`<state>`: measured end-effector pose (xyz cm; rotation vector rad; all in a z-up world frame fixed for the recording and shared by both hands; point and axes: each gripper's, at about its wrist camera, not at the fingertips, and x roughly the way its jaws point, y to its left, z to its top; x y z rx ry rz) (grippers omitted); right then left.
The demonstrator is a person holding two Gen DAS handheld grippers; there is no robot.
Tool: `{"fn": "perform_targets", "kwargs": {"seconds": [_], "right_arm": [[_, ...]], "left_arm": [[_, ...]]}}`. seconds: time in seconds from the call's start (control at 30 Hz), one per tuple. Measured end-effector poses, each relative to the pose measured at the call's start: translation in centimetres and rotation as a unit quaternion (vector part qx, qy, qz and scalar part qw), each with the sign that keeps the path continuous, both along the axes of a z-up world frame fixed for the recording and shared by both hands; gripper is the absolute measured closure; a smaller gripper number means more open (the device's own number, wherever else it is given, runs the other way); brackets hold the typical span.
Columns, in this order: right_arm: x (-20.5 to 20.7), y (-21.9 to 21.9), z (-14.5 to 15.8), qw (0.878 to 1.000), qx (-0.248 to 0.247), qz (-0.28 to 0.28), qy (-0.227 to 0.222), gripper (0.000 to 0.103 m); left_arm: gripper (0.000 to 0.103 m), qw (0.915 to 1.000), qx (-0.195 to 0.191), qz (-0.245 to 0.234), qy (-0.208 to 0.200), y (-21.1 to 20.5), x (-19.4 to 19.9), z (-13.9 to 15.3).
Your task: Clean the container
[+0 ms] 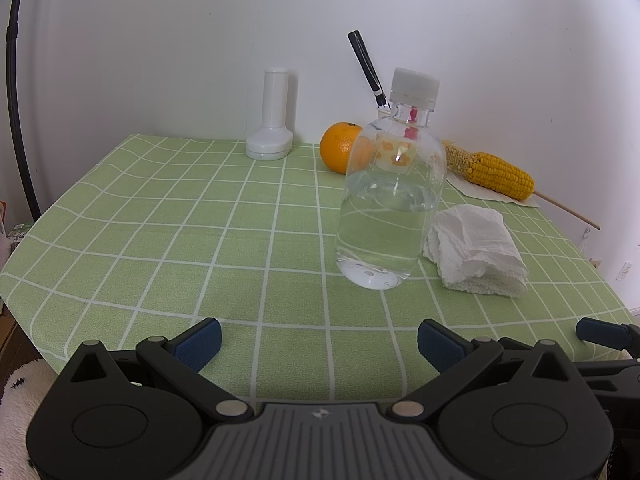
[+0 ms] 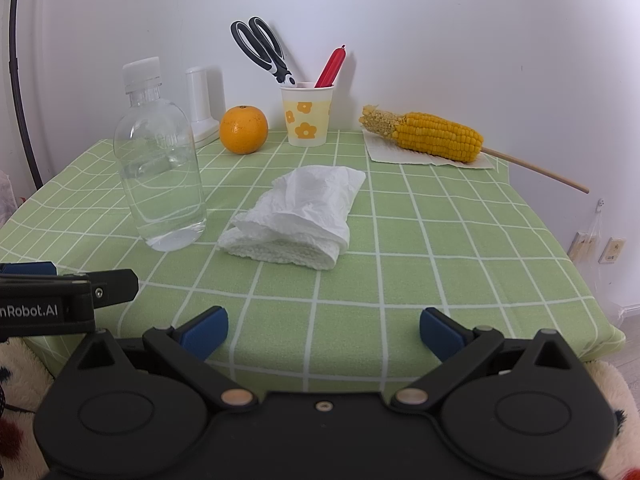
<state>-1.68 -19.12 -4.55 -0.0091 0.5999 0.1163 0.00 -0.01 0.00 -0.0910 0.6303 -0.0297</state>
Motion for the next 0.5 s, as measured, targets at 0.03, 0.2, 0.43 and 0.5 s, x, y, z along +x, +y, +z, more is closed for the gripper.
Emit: {"fn": "perform_targets", "kwargs": {"seconds": [0.03,0.2,0.43,0.5], "right_arm": [[0.0,0.0,0.0,1.0,0.0,0.0,0.0,0.0],[0.02,0.0,-0.02,1.0,0.0,0.0,0.0,0.0],[0.08,-0.01,-0.04,1.0,0.0,0.0,0.0,0.0],[0.13,-0.02,-0.03,1.0,0.0,0.0,0.0,0.0]], "left_arm": [[0.0,1.0,0.0,0.0,0.0,-0.01,0.0,0.0],[0.0,1.0,0.0,0.0,0.001,-0.01,0.15,-0.07],[0.0,1.0,0.0,0.0,0.001,0.01,-0.03,0.07],[0.0,1.0,0.0,0.0,0.001,0.0,-0.02,0.05]]}}
